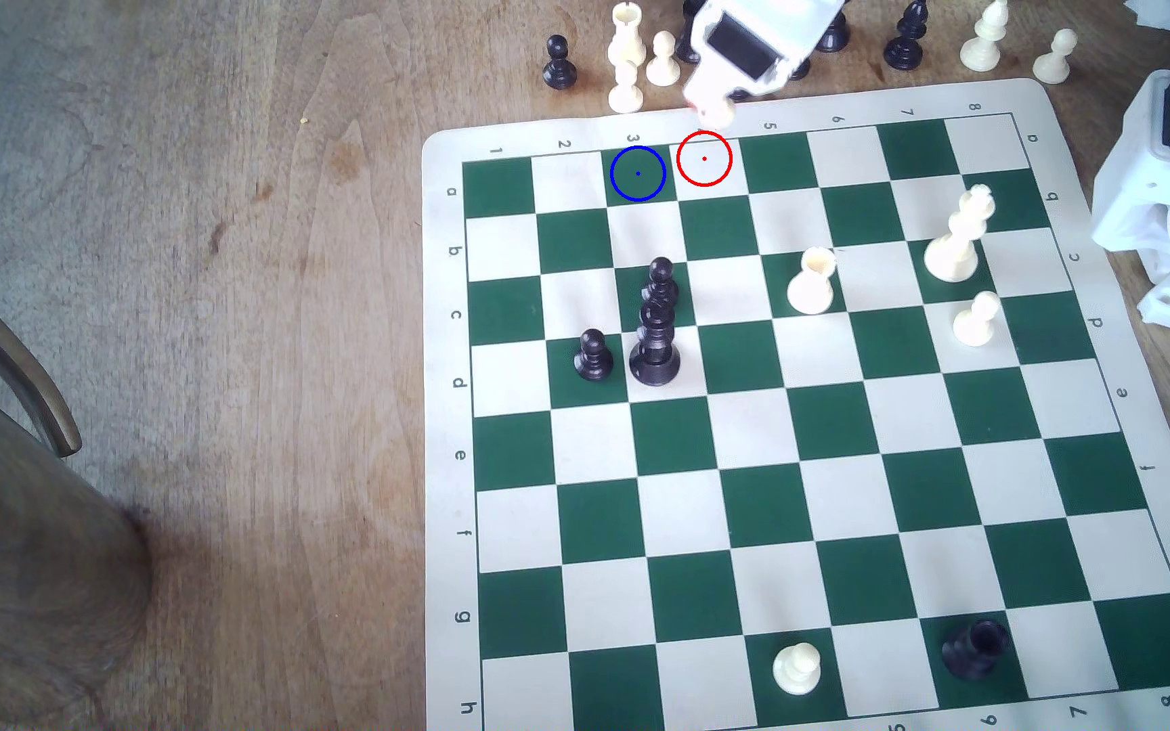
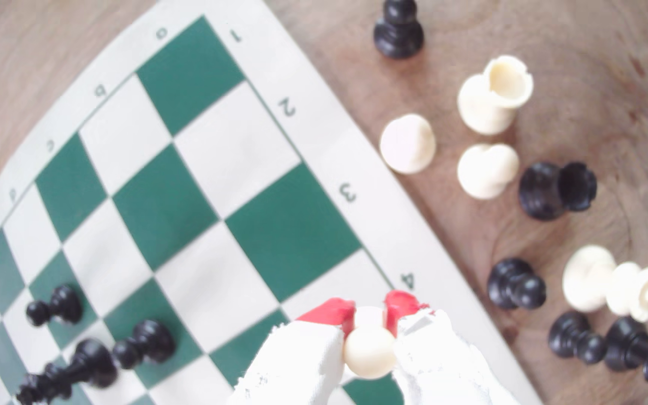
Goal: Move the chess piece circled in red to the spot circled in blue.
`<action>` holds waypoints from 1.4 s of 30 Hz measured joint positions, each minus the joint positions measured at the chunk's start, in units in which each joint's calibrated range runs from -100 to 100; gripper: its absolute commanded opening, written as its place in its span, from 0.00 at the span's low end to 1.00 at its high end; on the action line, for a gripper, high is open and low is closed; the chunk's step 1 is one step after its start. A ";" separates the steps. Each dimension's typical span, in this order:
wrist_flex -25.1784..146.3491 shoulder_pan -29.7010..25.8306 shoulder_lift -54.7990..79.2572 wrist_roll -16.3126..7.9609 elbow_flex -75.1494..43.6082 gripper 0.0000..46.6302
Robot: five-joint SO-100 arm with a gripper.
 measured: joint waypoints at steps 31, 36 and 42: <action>-27.17 -3.83 14.75 -1.66 6.15 0.01; -28.05 -3.69 16.00 -1.61 5.15 0.01; -28.05 -3.47 16.00 -1.61 5.15 0.02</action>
